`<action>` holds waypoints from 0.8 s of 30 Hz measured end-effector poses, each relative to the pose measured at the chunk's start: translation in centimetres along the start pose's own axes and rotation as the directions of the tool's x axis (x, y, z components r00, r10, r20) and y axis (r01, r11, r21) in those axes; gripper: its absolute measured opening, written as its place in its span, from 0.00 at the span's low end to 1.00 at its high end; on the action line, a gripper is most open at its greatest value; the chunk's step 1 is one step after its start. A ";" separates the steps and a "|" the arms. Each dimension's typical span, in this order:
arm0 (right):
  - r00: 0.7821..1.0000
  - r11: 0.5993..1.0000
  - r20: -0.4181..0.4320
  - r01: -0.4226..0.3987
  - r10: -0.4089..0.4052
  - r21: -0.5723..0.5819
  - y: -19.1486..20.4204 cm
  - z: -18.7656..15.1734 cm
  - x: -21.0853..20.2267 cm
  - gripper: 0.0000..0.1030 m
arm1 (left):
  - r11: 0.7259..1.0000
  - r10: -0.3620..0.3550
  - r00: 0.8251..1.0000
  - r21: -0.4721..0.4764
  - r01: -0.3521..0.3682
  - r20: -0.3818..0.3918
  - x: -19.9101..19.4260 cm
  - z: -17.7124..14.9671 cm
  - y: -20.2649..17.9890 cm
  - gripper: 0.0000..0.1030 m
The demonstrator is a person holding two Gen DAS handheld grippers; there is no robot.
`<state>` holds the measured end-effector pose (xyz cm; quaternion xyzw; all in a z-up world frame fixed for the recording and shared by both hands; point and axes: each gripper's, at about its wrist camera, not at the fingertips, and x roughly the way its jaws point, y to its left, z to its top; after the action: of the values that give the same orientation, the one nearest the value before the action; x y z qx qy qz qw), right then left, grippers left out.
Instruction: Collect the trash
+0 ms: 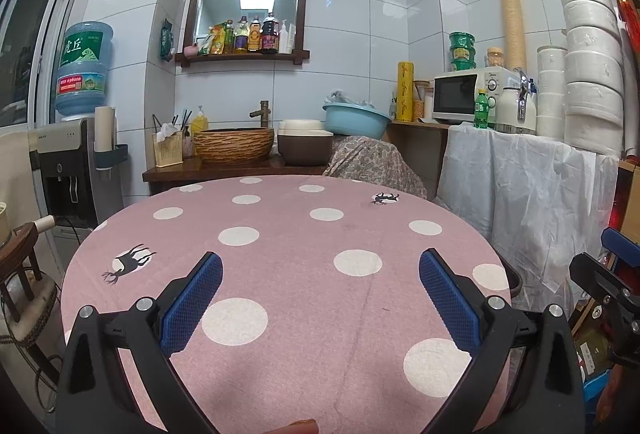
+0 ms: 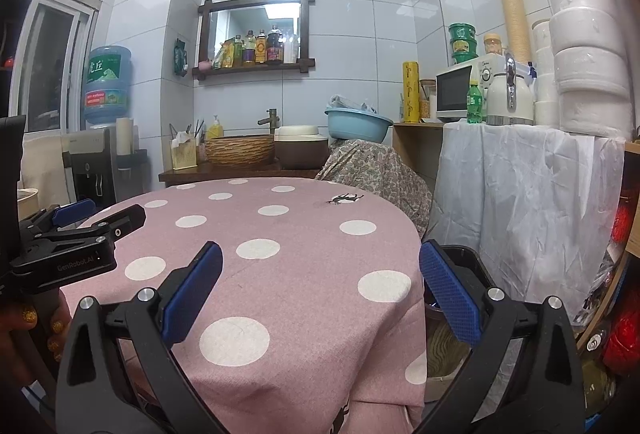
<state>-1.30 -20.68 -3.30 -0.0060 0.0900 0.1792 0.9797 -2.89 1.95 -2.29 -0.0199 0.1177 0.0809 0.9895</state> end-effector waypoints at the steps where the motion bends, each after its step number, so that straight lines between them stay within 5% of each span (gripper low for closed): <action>1: 1.000 1.000 0.001 0.000 0.000 0.001 0.0 0.0 0.0 0.94 | 1.000 0.000 1.000 0.000 0.000 -0.001 0.0 0.0 0.0 0.95; 24: 1.000 1.000 0.008 0.003 -0.003 0.008 0.0 -0.2 -0.5 0.94 | 1.000 -0.012 1.000 0.003 0.012 0.004 -0.7 0.2 -1.2 0.95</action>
<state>-1.74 -20.88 -3.40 -0.0016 0.0867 0.1774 0.9803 -3.32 0.62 -1.88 -0.0188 0.1155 0.0749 0.9903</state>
